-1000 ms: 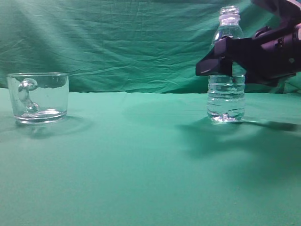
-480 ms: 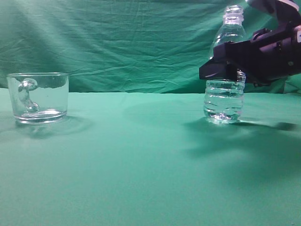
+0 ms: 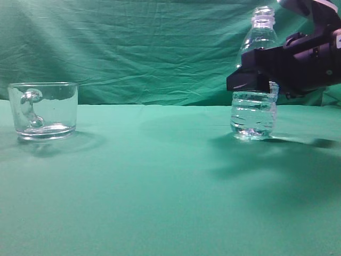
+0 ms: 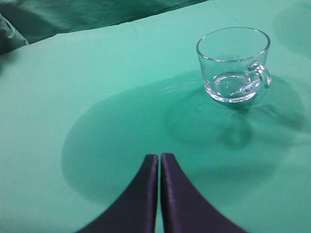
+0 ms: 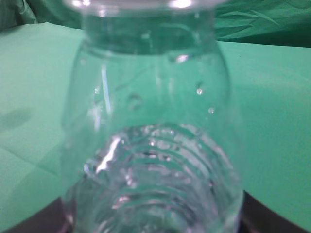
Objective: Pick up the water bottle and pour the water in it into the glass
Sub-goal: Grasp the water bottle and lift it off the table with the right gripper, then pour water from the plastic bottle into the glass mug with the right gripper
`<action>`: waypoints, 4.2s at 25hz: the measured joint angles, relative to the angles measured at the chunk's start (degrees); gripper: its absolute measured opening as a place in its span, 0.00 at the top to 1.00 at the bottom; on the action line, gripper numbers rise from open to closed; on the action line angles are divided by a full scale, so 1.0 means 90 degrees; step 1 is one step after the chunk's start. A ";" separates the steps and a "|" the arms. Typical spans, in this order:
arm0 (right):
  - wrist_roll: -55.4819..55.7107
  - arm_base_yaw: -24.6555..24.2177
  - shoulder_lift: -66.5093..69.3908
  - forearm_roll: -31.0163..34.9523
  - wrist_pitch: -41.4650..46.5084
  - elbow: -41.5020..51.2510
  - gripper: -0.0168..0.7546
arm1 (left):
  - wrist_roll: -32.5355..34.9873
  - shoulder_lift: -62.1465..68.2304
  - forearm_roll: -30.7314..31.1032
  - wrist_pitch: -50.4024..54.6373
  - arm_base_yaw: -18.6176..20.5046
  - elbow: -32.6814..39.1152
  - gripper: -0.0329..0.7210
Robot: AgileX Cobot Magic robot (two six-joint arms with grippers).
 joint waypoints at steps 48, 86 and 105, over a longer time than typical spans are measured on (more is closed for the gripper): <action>0.3164 0.2337 0.0114 -0.5126 0.6198 -0.5192 0.54 | 0.0000 0.0000 0.0000 0.0000 0.0000 0.0000 0.96; 0.0870 0.2666 0.1870 -0.8643 0.5930 -0.7027 0.54 | 0.0000 0.0000 0.0000 0.0000 0.0000 0.0000 0.96; -0.0020 0.2845 0.1857 -0.8643 0.6232 -0.7027 0.54 | 0.0000 0.0000 0.0000 0.0000 0.0000 0.0000 0.96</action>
